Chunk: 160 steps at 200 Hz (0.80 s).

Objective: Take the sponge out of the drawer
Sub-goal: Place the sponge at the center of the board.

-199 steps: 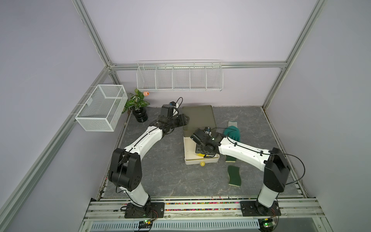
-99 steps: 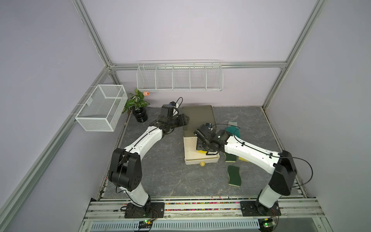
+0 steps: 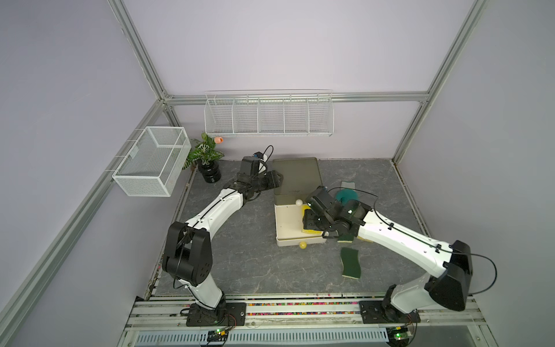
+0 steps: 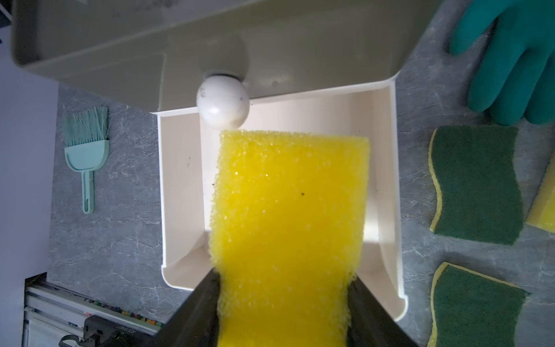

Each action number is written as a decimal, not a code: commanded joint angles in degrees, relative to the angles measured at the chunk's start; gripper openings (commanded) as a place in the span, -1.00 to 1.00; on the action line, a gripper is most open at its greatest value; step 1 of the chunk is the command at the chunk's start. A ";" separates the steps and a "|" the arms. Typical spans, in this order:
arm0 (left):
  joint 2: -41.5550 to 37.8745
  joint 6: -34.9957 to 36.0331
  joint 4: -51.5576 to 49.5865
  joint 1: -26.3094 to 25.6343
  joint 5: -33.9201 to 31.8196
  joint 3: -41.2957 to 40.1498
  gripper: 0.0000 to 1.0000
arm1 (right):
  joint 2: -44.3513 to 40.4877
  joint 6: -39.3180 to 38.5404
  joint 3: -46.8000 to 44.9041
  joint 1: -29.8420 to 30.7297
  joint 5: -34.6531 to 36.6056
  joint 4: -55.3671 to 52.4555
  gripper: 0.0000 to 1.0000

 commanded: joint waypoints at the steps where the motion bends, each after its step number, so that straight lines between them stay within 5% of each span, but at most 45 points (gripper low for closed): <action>1: 2.39 0.99 -5.58 -1.18 3.82 -2.20 0.15 | -4.09 -1.39 -2.78 -0.55 0.82 0.82 0.23; 160: 2.63 0.53 -4.81 -1.14 4.27 -2.39 0.15 | -29.81 -9.38 -30.23 -16.05 -1.01 -8.03 0.24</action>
